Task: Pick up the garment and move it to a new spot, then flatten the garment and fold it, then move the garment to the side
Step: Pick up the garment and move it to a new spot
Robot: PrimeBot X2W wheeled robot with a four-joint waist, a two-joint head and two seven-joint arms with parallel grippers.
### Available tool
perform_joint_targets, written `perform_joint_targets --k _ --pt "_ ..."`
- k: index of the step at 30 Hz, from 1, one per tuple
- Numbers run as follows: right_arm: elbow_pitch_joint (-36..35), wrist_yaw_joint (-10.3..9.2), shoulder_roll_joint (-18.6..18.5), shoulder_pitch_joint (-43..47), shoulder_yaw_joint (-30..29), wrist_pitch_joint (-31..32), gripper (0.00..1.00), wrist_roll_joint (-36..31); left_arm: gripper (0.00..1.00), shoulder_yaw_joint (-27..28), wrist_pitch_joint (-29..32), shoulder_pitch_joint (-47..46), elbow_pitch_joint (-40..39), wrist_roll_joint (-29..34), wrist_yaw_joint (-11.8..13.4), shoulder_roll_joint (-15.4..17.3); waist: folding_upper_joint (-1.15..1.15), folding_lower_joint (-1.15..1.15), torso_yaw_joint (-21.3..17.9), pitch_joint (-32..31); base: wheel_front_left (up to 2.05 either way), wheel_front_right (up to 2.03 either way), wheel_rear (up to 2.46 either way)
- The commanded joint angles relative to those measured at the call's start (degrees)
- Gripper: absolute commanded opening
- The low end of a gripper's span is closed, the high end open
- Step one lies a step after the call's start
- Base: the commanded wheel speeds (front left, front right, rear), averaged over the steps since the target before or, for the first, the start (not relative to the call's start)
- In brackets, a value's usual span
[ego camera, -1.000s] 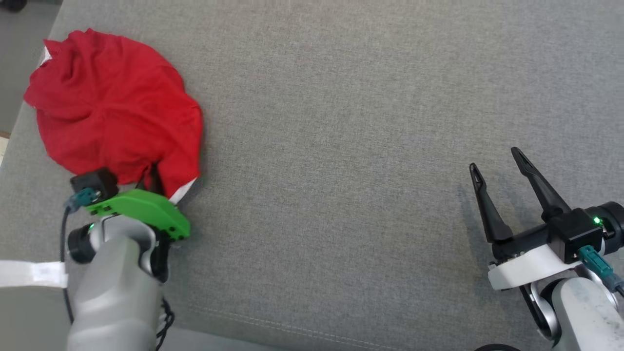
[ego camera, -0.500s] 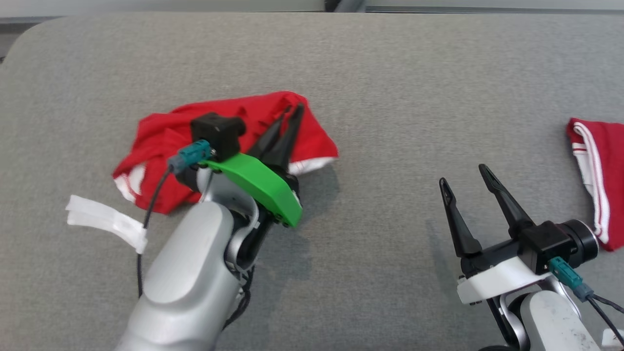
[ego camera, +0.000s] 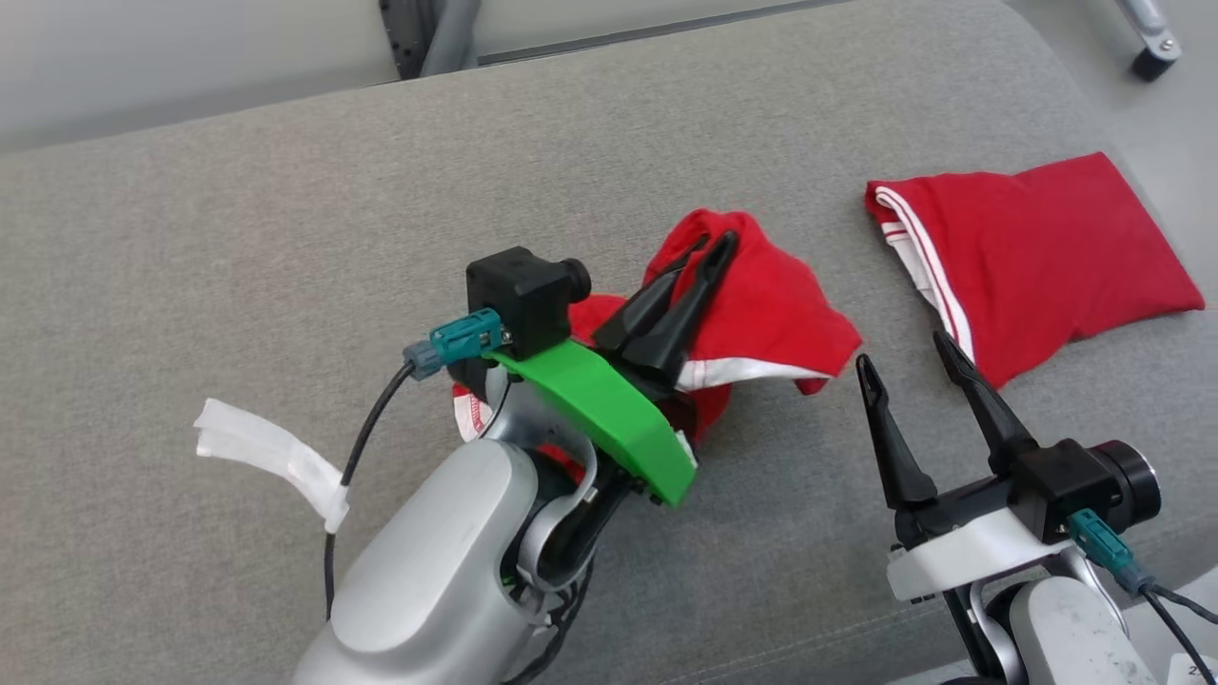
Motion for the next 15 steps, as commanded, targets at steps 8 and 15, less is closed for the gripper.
perform_joint_targets --k 8,15 --pt "0.9 -0.09 0.5 0.0 0.8 -0.2 1.0 0.0 0.0 1.1 -3.4 1.2 25.5 2.5 1.3 3.4 0.0 0.0 -2.9 0.8 0.0 0.0 0.0" --pt "1.4 -0.09 0.2 0.5 -0.5 -0.2 1.0 -0.3 1.0 -0.7 -10.3 -0.3 35.9 3.2 -1.5 1.5 0.0 0.0 -0.1 0.4 0.0 0.0 0.0"
